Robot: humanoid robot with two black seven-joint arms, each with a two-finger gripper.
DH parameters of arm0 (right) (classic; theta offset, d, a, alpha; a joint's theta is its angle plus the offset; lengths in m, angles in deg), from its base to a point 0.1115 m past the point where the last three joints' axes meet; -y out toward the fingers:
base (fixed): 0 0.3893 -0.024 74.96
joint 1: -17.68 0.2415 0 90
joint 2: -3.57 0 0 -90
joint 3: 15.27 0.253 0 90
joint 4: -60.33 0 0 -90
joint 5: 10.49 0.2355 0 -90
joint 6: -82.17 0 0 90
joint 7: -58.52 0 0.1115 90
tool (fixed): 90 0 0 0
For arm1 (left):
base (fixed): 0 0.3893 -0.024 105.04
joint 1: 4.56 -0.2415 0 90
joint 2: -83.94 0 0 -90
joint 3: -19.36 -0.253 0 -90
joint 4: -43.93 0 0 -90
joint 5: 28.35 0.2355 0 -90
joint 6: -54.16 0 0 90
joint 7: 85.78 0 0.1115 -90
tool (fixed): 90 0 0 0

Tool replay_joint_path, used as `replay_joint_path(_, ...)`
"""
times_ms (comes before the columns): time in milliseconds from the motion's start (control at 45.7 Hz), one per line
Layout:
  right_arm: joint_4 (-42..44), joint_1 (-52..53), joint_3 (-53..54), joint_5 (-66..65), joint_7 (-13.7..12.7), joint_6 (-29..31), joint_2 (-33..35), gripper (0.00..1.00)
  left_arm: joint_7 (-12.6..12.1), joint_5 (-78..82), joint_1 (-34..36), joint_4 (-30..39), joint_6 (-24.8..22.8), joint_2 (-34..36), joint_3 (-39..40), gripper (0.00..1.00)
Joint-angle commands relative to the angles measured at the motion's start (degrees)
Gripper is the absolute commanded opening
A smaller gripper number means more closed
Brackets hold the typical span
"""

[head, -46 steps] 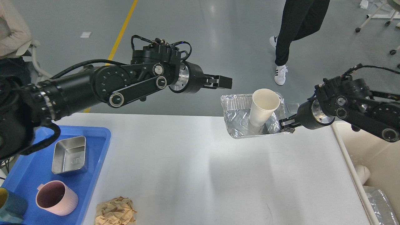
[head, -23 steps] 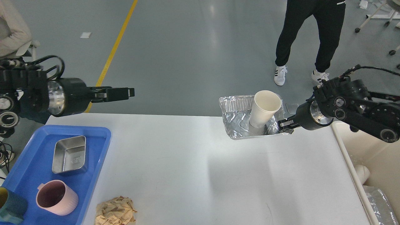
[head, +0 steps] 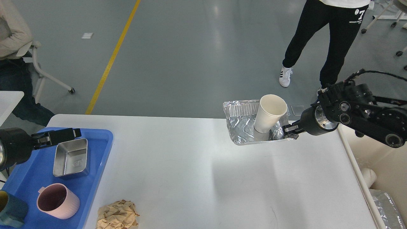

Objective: Tidy desktop
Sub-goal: 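Release the cup in the foil tray and withdraw the left gripper, then grasp the crumpled tan wrapper with the left gripper and lift it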

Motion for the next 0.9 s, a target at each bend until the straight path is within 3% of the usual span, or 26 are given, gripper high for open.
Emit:
replay_joint_path(0,-0.1,0.0,0.1,0.0,0.0,0.0,0.2,0.00,1.0,0.2,-1.3,0.0,-1.3,-2.5,-0.3,0.97)
replay_joint_path(153,-0.2,0.0,0.0,0.0,0.0,0.0,0.4,0.00,0.5,0.4,-4.1,-0.1,-5.9,-7.7,-0.4,0.97)
replay_joint_path(328,-0.1,0.0,0.0,0.0,0.0,-0.1,0.6,0.00,0.2,6.6,-9.2,-1.5,-6.3,-14.5,-0.4,0.97)
replay_joint_path(876,0.0,-0.1,-0.1,-0.2,-0.1,-0.3,0.3,0.00,0.4,16.1,-11.3,-4.1,-7.6,-20.4,-7.8,0.96)
